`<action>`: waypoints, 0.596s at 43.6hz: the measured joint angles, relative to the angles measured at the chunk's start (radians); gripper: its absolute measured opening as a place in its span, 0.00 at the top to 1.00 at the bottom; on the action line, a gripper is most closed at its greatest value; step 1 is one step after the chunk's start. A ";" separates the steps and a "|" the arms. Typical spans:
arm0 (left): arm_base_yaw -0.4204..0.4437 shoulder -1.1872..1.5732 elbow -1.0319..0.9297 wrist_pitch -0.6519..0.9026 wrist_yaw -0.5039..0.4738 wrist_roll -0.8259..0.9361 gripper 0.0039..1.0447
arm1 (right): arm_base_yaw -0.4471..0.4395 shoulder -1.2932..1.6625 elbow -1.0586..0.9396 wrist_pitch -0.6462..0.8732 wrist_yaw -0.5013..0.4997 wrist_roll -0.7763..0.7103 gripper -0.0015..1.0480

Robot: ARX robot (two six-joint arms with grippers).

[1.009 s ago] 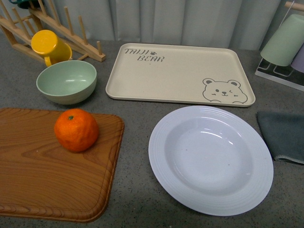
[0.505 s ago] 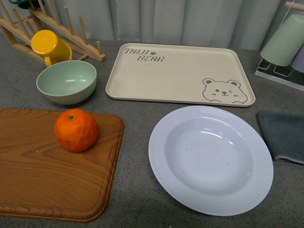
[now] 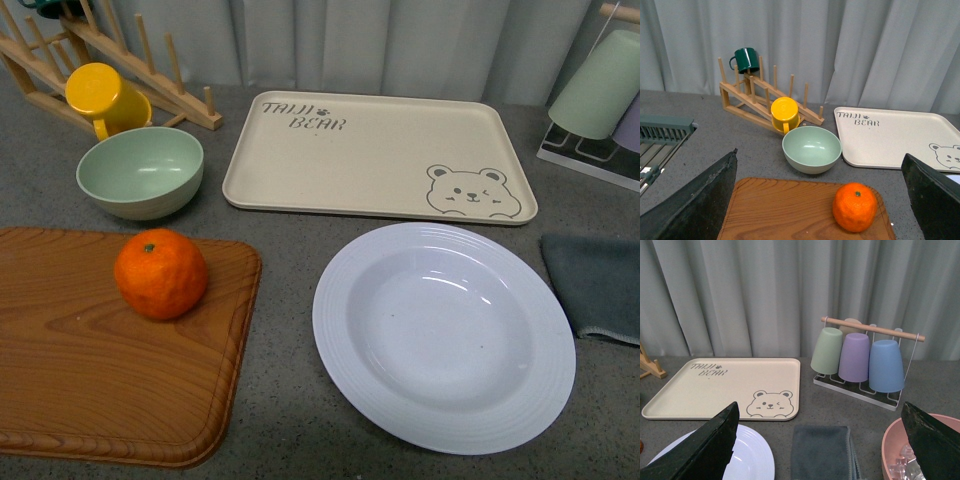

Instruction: Place orange and plate with both arms

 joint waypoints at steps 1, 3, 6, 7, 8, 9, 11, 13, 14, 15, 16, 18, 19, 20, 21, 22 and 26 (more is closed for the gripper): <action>0.000 0.000 0.000 0.000 0.000 0.000 0.06 | 0.000 0.000 0.000 0.000 0.000 0.000 0.09; 0.000 0.000 0.000 0.000 0.000 0.000 0.06 | 0.000 0.000 0.000 0.000 0.000 0.000 0.09; 0.000 0.000 0.000 0.000 0.000 0.000 0.06 | 0.000 0.000 0.000 0.000 0.000 0.000 0.09; 0.000 0.000 0.000 0.000 0.000 0.000 0.06 | 0.000 0.000 0.000 0.000 0.000 0.000 0.09; 0.000 0.000 0.000 0.000 0.000 0.000 0.06 | 0.000 0.000 0.000 0.000 0.000 0.000 0.09; 0.000 0.000 0.000 0.000 0.000 0.000 0.06 | 0.000 0.000 0.000 0.000 0.000 0.000 0.09; 0.000 0.000 0.000 0.000 0.000 0.000 0.06 | 0.000 0.000 0.000 0.000 0.000 0.000 0.09; 0.000 0.000 0.000 0.000 0.000 0.000 0.06 | 0.000 0.000 0.000 0.000 0.000 0.000 0.09; 0.000 0.000 0.000 0.000 0.000 0.000 0.06 | 0.000 0.000 0.000 0.000 0.000 0.000 0.09; 0.000 0.000 0.000 0.000 0.000 0.000 0.06 | 0.000 0.000 0.000 0.000 0.000 0.000 0.09; 0.000 0.000 0.000 0.000 0.000 0.000 0.06 | 0.000 0.000 0.000 0.000 0.000 0.000 0.09; 0.000 0.000 0.000 0.000 0.000 0.000 0.06 | 0.000 0.000 0.000 0.000 0.000 0.000 0.09; 0.000 0.000 0.000 0.000 0.000 0.000 0.06 | 0.000 0.000 0.000 0.000 0.000 0.000 0.09; 0.000 0.000 0.000 0.000 0.000 0.000 0.06 | 0.000 0.000 0.000 0.000 0.000 0.000 0.09; 0.000 0.000 0.000 0.000 0.000 0.000 0.06 | 0.000 0.000 0.000 0.000 0.000 0.000 0.09; 0.000 0.000 0.000 0.000 0.000 0.000 0.06 | 0.000 0.000 0.000 0.000 0.000 0.000 0.09; 0.000 0.000 0.000 0.000 0.000 0.000 0.06 | 0.000 0.000 0.000 0.000 0.000 0.000 0.09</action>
